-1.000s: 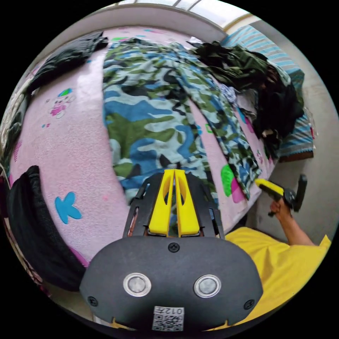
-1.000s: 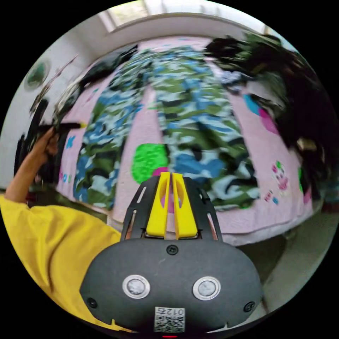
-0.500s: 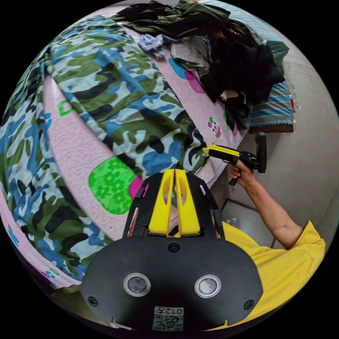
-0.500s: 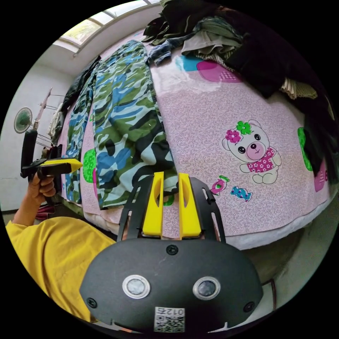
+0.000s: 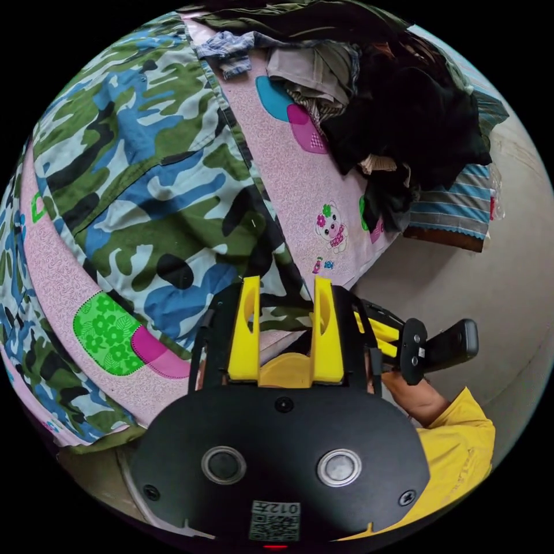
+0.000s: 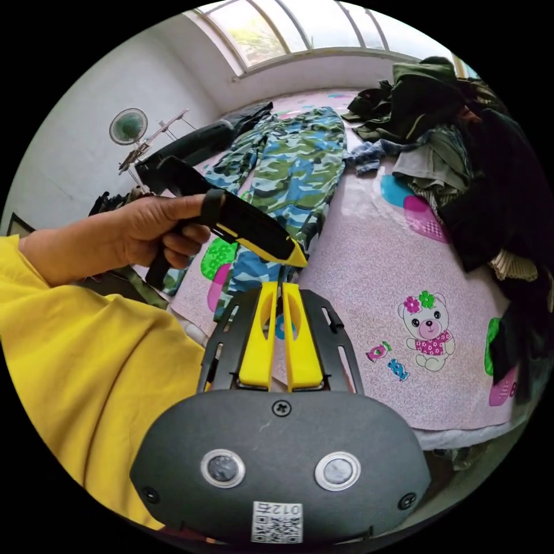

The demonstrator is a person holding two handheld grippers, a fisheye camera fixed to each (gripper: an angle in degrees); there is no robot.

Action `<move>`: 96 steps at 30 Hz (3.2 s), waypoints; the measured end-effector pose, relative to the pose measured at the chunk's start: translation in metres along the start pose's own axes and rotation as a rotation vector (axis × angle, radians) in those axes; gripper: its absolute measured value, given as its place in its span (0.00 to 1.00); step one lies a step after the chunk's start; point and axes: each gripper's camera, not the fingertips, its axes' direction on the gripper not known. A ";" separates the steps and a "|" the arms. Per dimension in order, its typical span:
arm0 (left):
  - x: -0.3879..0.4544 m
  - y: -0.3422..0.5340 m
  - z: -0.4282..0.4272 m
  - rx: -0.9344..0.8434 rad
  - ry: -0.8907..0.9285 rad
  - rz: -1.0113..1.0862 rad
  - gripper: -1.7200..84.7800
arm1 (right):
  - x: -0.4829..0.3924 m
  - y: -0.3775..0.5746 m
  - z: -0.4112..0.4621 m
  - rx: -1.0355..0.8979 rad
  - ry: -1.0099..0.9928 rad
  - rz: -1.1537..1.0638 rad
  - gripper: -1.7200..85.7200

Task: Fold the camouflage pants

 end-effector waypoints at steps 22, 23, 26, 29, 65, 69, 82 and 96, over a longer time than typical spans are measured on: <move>-0.059 0.059 -0.112 0.060 -0.012 0.143 0.03 | 0.207 -0.337 0.033 0.087 -0.275 0.248 0.06; -0.066 0.066 -0.122 0.068 -0.016 0.158 0.03 | 0.214 -0.356 0.040 0.088 -0.277 0.271 0.06; -0.087 0.082 -0.141 0.080 -0.019 0.181 0.03 | 0.249 -0.451 0.078 0.071 -0.275 0.368 0.09; -0.110 0.094 -0.156 0.096 0.013 0.171 0.03 | 0.282 -0.539 0.115 0.067 -0.314 0.458 0.10; -0.323 0.071 -0.216 0.031 0.446 0.268 0.08 | 0.148 -1.129 0.329 -0.054 -0.235 0.184 0.11; -0.330 0.093 -0.269 0.049 0.520 0.257 0.12 | 0.120 -1.153 0.340 -0.088 -0.142 -0.022 0.10; -0.369 -0.105 -0.546 1.225 0.204 0.206 0.03 | 0.159 -1.185 0.340 0.072 -0.277 -0.048 0.07; -0.373 -0.289 -0.554 1.200 0.016 -0.140 0.02 | 0.194 -1.214 0.339 0.143 -0.641 0.016 0.05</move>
